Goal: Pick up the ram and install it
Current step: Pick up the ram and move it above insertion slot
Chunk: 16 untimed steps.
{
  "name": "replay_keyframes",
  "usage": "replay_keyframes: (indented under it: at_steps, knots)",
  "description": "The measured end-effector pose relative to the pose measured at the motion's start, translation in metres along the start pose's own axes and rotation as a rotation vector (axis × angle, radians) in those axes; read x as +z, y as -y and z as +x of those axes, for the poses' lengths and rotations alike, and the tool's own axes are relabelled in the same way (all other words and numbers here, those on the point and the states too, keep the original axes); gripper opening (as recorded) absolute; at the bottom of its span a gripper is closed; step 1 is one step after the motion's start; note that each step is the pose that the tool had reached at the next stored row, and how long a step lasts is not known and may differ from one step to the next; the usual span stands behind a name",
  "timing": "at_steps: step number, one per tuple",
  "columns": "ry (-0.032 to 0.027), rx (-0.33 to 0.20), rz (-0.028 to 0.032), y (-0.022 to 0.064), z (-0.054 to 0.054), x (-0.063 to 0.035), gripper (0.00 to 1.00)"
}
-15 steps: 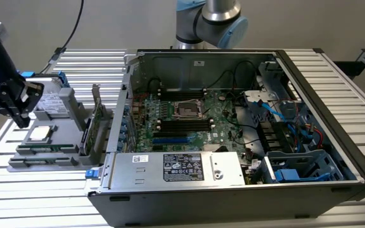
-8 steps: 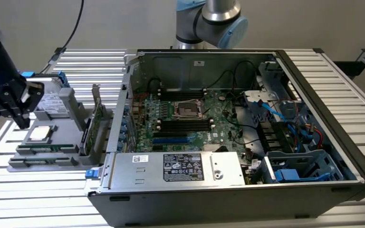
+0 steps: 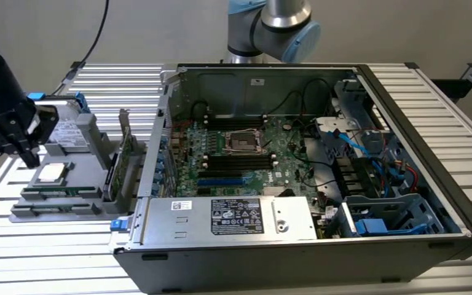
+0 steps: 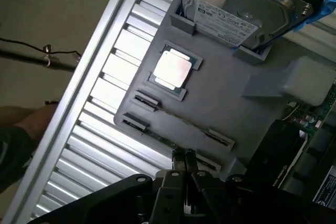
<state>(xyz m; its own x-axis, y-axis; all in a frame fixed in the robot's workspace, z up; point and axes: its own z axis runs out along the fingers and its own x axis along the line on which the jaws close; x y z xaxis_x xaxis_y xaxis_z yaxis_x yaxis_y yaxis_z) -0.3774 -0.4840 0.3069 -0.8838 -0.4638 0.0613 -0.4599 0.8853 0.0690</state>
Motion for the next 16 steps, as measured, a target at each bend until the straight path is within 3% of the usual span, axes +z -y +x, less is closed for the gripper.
replay_keyframes:
  at_steps: [16]
  knots:
    - [-0.0075,-0.292,-0.0072,0.0005,-0.0004,0.0071,0.1]
